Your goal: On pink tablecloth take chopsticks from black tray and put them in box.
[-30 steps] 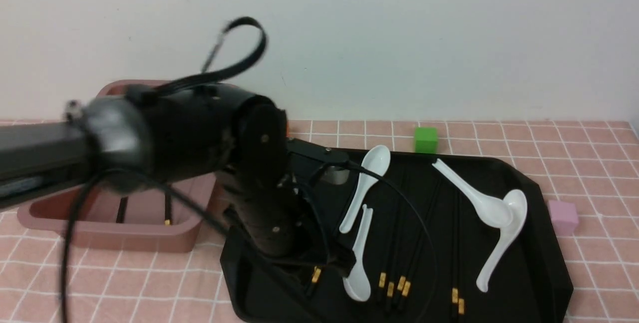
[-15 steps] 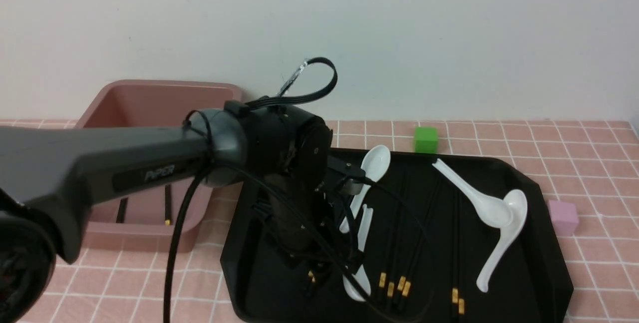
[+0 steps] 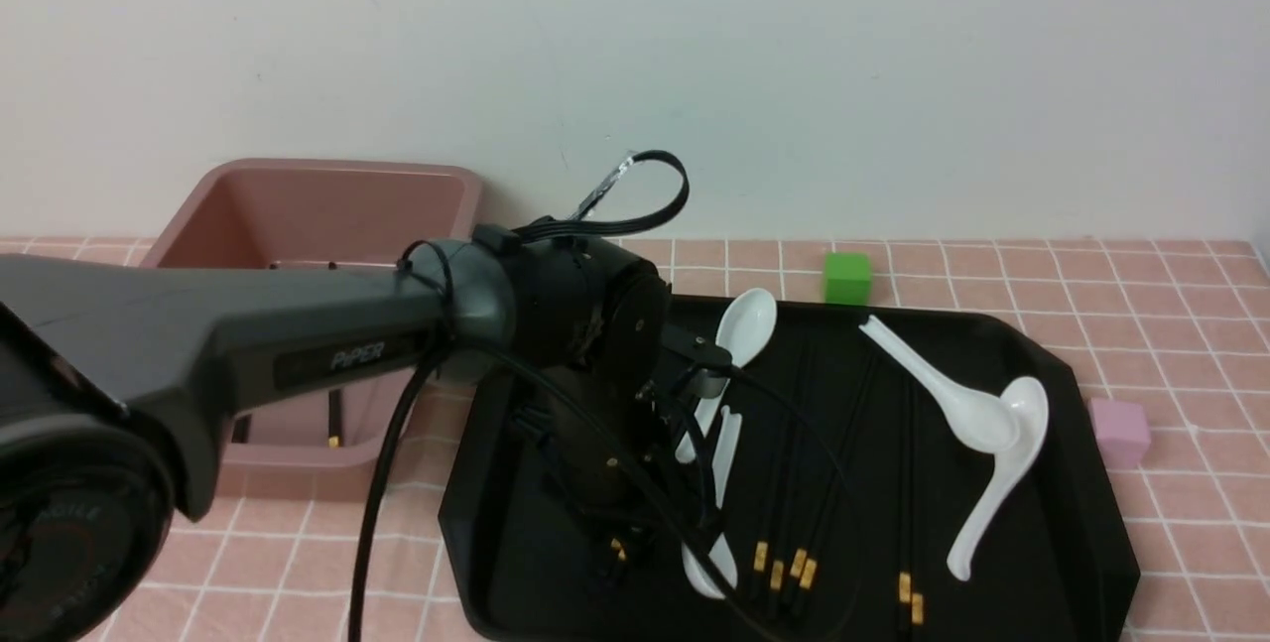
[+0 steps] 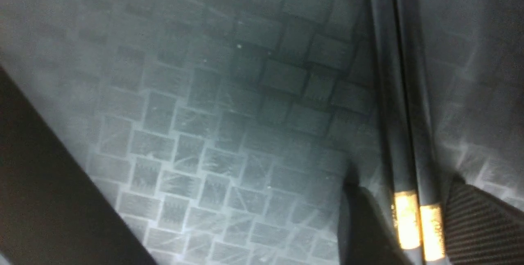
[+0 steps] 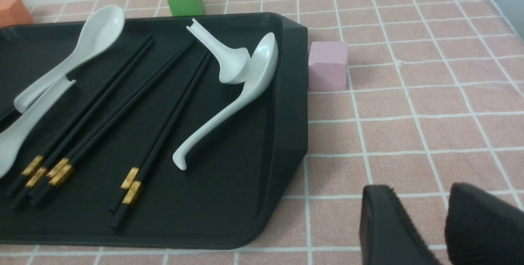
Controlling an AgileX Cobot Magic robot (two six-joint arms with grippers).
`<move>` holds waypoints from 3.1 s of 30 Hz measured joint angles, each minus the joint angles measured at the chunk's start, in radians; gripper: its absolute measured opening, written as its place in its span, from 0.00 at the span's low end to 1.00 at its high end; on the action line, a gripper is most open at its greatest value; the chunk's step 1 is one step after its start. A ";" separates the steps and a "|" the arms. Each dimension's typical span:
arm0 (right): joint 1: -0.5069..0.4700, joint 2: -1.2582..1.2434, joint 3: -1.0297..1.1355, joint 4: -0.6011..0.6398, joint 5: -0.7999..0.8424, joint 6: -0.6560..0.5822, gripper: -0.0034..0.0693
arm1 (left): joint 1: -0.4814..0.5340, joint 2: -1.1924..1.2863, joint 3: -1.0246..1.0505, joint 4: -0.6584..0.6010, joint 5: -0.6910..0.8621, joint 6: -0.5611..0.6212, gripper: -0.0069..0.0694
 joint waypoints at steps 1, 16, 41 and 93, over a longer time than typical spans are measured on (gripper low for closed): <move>0.000 0.000 0.000 0.000 0.000 0.000 0.38 | 0.000 0.001 -0.001 0.002 0.001 -0.001 0.41; 0.000 0.000 0.000 0.000 0.000 0.000 0.38 | 0.000 -0.034 0.005 0.061 0.017 -0.154 0.26; 0.000 0.000 0.000 -0.001 0.000 0.000 0.38 | 0.473 -0.413 0.011 0.139 0.202 -0.145 0.26; 0.000 0.000 0.000 -0.001 0.000 -0.001 0.38 | 0.527 -1.810 1.043 0.009 -0.430 -0.158 0.07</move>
